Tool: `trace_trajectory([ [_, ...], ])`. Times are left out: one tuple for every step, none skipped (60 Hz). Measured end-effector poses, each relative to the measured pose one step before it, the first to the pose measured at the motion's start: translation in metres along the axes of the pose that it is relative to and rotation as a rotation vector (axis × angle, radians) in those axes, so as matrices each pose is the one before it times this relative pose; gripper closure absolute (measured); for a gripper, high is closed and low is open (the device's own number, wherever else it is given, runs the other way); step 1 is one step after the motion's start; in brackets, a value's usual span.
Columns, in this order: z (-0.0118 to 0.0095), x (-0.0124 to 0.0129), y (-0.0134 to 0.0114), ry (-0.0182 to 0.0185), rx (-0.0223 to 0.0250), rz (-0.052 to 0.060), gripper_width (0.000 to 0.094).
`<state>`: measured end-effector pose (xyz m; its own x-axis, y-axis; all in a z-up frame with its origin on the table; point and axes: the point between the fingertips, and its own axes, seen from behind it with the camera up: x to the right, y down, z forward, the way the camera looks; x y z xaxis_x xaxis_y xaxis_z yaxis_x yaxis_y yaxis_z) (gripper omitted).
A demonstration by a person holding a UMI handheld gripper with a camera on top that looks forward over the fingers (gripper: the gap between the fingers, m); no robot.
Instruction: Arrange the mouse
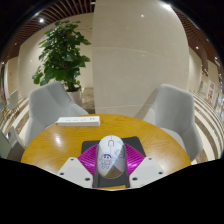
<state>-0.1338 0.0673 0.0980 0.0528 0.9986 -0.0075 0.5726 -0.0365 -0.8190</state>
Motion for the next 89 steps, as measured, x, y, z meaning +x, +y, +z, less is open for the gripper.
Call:
trace_trajectory([
  [0.00944, 0.00164, 0.00201, 0.00309, -0.00958, 0.0068, 0.0568],
  [0.00900, 0.00207, 0.00233, 0.00333, -0.01083, 0.0087, 0.0569],
  [0.00917, 0.00162, 0.00329, 0.00319, -0.01207, 0.0100, 0.0570],
  [0.01033, 0.00085, 0.00524, 0.00456, -0.01085, 0.0089, 0.0569],
  [0.00852, 0.00099, 0.00326, 0.00219, -0.01459, 0.0056, 0.0571],
  [0.00749, 0.00130, 0.00447, 0.00254, -0.01503, 0.0034, 0.0571],
  [0.00706, 0.00144, 0.00435, 0.00293, -0.01390, 0.0030, 0.0570],
  [0.00637, 0.00133, 0.00421, 0.00294, -0.01248, 0.0037, 0.0569],
  [0.00320, 0.00138, 0.00990, 0.00380, -0.00871, 0.0047, 0.0569],
  [0.00422, 0.00163, 0.00513, 0.00288, -0.01231, 0.0008, 0.0567],
  [0.00414, 0.00109, 0.00439, 0.00169, -0.01190, -0.0005, 0.0567],
  [0.00349, 0.00095, 0.00403, 0.00152, -0.00960, -0.0002, 0.0561],
  [0.00240, 0.00079, 0.00372, 0.00080, -0.00705, 0.0015, 0.0554],
  [0.00245, 0.00023, 0.00321, -0.00050, -0.00522, 0.0017, 0.0512],
  [0.00274, -0.00012, 0.00367, 0.00162, -0.00207, 0.0017, 0.0519],
  [0.00214, 0.00013, 0.00407, 0.00008, -0.00513, -0.0010, 0.0493],
  [0.00181, 0.00073, 0.00342, 0.00144, -0.00684, -0.0017, 0.0479],
  [0.00196, 0.00051, 0.00365, -0.00162, -0.00941, -0.0024, 0.0466],
  [0.00177, -0.00057, 0.00350, -0.00457, -0.01005, -0.0018, 0.0432],
  [0.00072, -0.00141, 0.00208, -0.00809, -0.00446, 0.0000, 0.0409],
  [-0.00007, -0.00026, -0.00201, -0.00428, 0.01144, -0.0025, 0.0371],
  [-0.00079, -0.00241, -0.00125, -0.01107, 0.00751, -0.0011, 0.0306],
  [-0.00130, -0.00111, -0.00038, -0.00490, 0.00198, 0.0000, 0.0241],
  [-0.00113, -0.00022, 0.00027, -0.00147, -0.00038, -0.0012, 0.0176],
  [-0.00159, -0.00081, 0.00010, -0.00339, -0.00245, -0.0041, 0.0111],
  [-0.00194, -0.00010, 0.00074, 0.00034, -0.00171, -0.0050, 0.0047],
  [-0.00251, 0.00094, -0.00020, 0.00245, 0.00099, -0.0061, 0.0087],
  [-0.00279, 0.00120, -0.00075, 0.00233, 0.00436, -0.0058, 0.0096],
  [-0.00346, 0.00072, -0.00101, 0.00094, 0.00499, -0.0064, 0.0093],
  [-0.00398, 0.00026, -0.00103, -0.00031, 0.00499, -0.0056, 0.0082],
  [-0.00498, -0.00022, -0.00079, -0.00198, 0.00400, -0.0040, 0.0068],
  [-0.00527, -0.00039, -0.00027, -0.00244, 0.00285, -0.0027, 0.0069],
  [-0.00663, 0.00048, -0.00063, -0.00399, 0.00118, -0.0028, 0.0073],
  [-0.00629, -0.00141, 0.00062, -0.00385, 0.00121, -0.0022, 0.0072],
  [-0.00805, 0.00046, 0.00107, -0.00456, -0.00003, -0.0025, 0.0076],
  [-0.00770, -0.00067, 0.00159, -0.00261, -0.00032, -0.0009, 0.0080],
  [-0.00782, -0.00025, 0.00178, -0.00178, -0.00034, 0.0005, 0.0080],
  [-0.00825, -0.00061, 0.00198, -0.00289, -0.00039, 0.0022, 0.0080],
  [-0.00886, -0.00090, 0.00247, -0.00403, -0.00100, 0.0031, 0.0079],
  [-0.00927, -0.00131, 0.00340, -0.00585, -0.00243, 0.0030, 0.0070],
  [-0.00973, -0.00174, 0.00400, -0.00729, -0.00389, 0.0016, 0.0069],
  [-0.01028, -0.00129, 0.00434, -0.00720, -0.00363, -0.0006, 0.0071],
  [-0.01260, -0.00089, 0.00490, -0.00757, -0.00487, -0.0002, 0.0070],
  [-0.01001, -0.00160, 0.00540, -0.00729, -0.00388, -0.0016, 0.0072],
  [-0.00974, -0.00142, 0.00569, -0.00470, -0.00492, -0.0030, 0.0073],
  [-0.00969, -0.00103, 0.00628, -0.00277, -0.00662, -0.0038, 0.0070],
  [-0.00967, -0.00126, 0.00694, -0.00204, -0.00725, -0.0039, 0.0071],
  [-0.00897, -0.00137, 0.00675, -0.00293, -0.00774, -0.0038, 0.0070],
  [-0.00569, -0.00317, 0.00664, -0.00545, -0.00839, -0.0042, 0.0069],
  [-0.00780, -0.00208, 0.00814, -0.00635, -0.01025, -0.0050, 0.0070],
  [-0.00758, -0.00213, 0.00852, -0.00593, -0.01203, -0.0051, 0.0072],
  [-0.00598, -0.00153, 0.00736, -0.00374, -0.01185, -0.0034, 0.0072],
  [-0.00672, -0.00069, 0.00827, -0.00089, -0.01235, -0.0010, 0.0075],
  [-0.00640, -0.00015, 0.00835, 0.00195, -0.01075, 0.0017, 0.0078],
  [-0.00568, -0.00044, 0.00825, 0.00209, -0.00960, 0.0032, 0.0076],
  [-0.00493, -0.00073, 0.00803, 0.00108, -0.00856, 0.0037, 0.0074],
  [-0.00334, -0.00087, 0.00852, -0.00137, -0.00803, 0.0035, 0.0074],
  [-0.00329, -0.00170, 0.00763, -0.00102, -0.00933, 0.0020, 0.0067],
  [-0.00359, -0.00072, 0.00713, -0.00011, -0.00915, 0.0023, 0.0071],
  [-0.00357, -0.00125, 0.00700, -0.00064, -0.00890, 0.0022, 0.0071],
  [-0.00334, -0.00101, 0.00691, -0.00007, -0.00827, 0.0024, 0.0068],
  [-0.00301, -0.00095, 0.00652, 0.00063, -0.00714, 0.0028, 0.0070],
  [-0.00300, -0.00068, 0.00623, 0.00180, -0.00586, 0.0024, 0.0072],
  [-0.00206, 0.00000, 0.00614, 0.00084, -0.00427, 0.0015, 0.0071],
  [-0.00227, -0.00042, 0.00498, 0.00213, -0.00413, 0.0012, 0.0071],
  [-0.00212, -0.00069, 0.00424, 0.00104, -0.00366, 0.0002, 0.0072],
  [-0.00140, -0.00069, 0.00429, 0.00065, -0.00294, -0.0006, 0.0069],
  [-0.00146, -0.00095, 0.00409, 0.00027, -0.00315, -0.0016, 0.0067],
  [-0.00104, -0.00122, 0.00365, 0.00076, -0.00224, -0.0024, 0.0071],
  [-0.00115, -0.00056, 0.00286, 0.00161, -0.00118, -0.0030, 0.0069],
  [-0.00074, -0.00035, 0.00202, 0.00258, 0.00059, -0.0037, 0.0070],
  [-0.00054, -0.00031, 0.00170, 0.00295, 0.00235, -0.0033, 0.0072],
  [-0.00073, 0.00000, 0.00113, 0.00323, 0.00279, -0.0040, 0.0072],
  [-0.00112, -0.00042, 0.00068, 0.00221, 0.00095, -0.0046, 0.0069],
  [-0.00066, -0.00094, 0.00141, 0.00204, 0.00101, -0.0043, 0.0073],
  [0.00070, -0.00047, -0.00069, 0.00026, -0.00088, -0.0030, 0.0072],
  [-0.00017, -0.00079, 0.00038, 0.00176, 0.00089, -0.0019, 0.0070],
  [-0.00049, -0.00058, 0.00010, 0.00238, 0.00121, -0.0011, 0.0073],
  [-0.00045, -0.00047, 0.00007, 0.00327, 0.00133, -0.0015, 0.0071],
  [-0.00040, -0.00012, -0.00022, 0.00458, 0.00243, -0.0026, 0.0070],
  [-0.00035, 0.00062, -0.00042, 0.00561, 0.00314, -0.0049, 0.0072],
  [-0.00026, 0.00016, -0.00040, 0.00468, 0.00237, -0.0036, 0.0069],
  [0.00004, -0.00068, -0.00028, 0.00189, 0.00130, 0.0002, 0.0070],
  [0.00161, -0.00052, -0.00110, 0.00095, 0.00030, 0.0018, 0.0072],
  [-0.00002, -0.00089, 0.00008, 0.00289, 0.00140, 0.0027, 0.0070],
  [-0.00001, -0.00014, -0.00043, 0.00305, 0.00174, 0.0031, 0.0070],
  [0.00005, -0.00038, -0.00049, 0.00350, 0.00206, 0.0033, 0.0071],
  [0.00016, -0.00056, -0.00076, 0.00347, 0.00292, 0.0027, 0.0071],
  [0.00002, -0.00076, -0.00084, 0.00280, 0.00167, 0.0027, 0.0071],
])
